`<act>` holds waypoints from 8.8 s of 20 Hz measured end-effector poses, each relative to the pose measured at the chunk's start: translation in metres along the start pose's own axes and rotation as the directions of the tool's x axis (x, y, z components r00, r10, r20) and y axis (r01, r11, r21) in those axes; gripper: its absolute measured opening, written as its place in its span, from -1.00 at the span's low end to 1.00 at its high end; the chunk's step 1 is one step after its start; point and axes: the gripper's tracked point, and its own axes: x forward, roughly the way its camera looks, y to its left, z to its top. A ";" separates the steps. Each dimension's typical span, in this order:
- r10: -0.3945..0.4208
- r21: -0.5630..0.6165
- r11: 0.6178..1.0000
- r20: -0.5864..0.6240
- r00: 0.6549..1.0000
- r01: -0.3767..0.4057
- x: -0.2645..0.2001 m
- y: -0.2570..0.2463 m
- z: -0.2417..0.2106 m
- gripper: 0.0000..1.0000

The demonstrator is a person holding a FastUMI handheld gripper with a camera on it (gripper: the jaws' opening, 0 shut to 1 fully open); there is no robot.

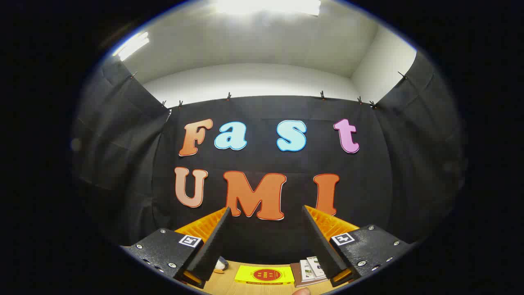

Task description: Open the storage box then place both shoes into the box .Put the left shoe in first, then the right shoe, with the right side of both shoes facing outward in a uniform manner.

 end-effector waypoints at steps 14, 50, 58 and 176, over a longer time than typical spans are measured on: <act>0.041 0.018 0.999 -0.004 0.999 -0.041 -0.004 0.015 0.001 0.98; 0.778 0.784 0.616 -0.589 0.219 -0.079 -0.188 0.281 -0.288 0.97; 0.810 0.819 0.567 -0.574 0.119 0.088 -0.202 0.306 -0.333 0.92; 0.255 0.260 0.966 -0.937 0.237 -0.011 -0.222 0.133 -0.441 -0.95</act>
